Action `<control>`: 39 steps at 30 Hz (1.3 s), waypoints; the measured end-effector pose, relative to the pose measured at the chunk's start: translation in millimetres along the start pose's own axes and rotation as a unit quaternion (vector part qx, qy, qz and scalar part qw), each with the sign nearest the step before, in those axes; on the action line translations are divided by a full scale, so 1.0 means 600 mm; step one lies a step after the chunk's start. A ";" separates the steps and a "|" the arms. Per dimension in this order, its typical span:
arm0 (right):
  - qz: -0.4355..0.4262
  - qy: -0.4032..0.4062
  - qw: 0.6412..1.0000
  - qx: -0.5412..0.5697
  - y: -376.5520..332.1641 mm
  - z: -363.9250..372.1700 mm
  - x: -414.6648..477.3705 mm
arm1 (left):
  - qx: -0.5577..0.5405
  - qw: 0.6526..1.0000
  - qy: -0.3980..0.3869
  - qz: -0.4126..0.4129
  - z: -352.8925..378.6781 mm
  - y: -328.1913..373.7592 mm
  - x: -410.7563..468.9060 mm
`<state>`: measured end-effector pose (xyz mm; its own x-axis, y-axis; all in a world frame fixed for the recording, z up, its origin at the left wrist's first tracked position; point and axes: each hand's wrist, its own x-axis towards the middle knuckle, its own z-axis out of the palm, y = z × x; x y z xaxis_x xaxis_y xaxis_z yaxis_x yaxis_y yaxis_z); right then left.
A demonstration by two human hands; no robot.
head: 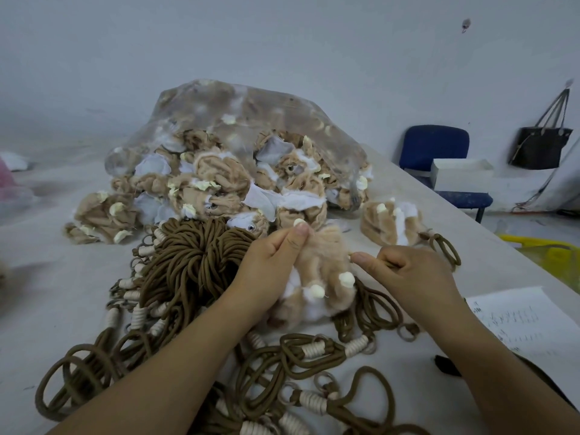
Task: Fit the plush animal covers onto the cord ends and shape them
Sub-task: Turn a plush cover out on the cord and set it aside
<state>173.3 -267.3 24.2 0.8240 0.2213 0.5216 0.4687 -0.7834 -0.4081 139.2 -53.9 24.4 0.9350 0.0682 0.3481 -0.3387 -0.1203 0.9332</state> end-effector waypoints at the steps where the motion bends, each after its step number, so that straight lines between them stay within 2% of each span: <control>1: -0.011 0.000 1.000 -0.005 -0.001 -0.002 0.000 | 0.000 1.000 -0.007 -0.002 -0.001 0.000 -0.001; 8: 0.024 -0.041 0.998 0.052 -0.014 0.005 -0.009 | 0.058 0.998 -0.010 0.003 0.010 -0.001 -0.006; 16: 0.057 -0.088 0.971 0.214 -0.038 0.025 -0.021 | 0.046 0.997 -0.056 -0.001 0.028 0.004 -0.021; 24: 0.072 -0.106 0.958 0.257 -0.032 0.031 -0.022 | 0.028 0.997 -0.074 0.006 0.028 -0.012 -0.020; 28: 0.067 -0.076 0.970 0.220 -0.023 0.028 -0.021 | 0.031 0.999 -0.039 0.021 0.022 -0.014 -0.022; 32: 0.007 -0.031 0.992 0.124 -0.006 0.014 -0.009 | 0.028 0.999 -0.016 0.031 0.019 -0.016 -0.018; 39: -0.097 0.014 0.995 0.012 0.007 -0.006 0.004 | 0.021 0.997 -0.070 0.006 0.008 -0.005 -0.010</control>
<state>176.2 -271.9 26.6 0.7086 0.3503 0.6126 0.6254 -0.7138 -0.3153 135.1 -58.8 18.8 0.9373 -0.0727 0.3409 -0.3483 -0.1628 0.9231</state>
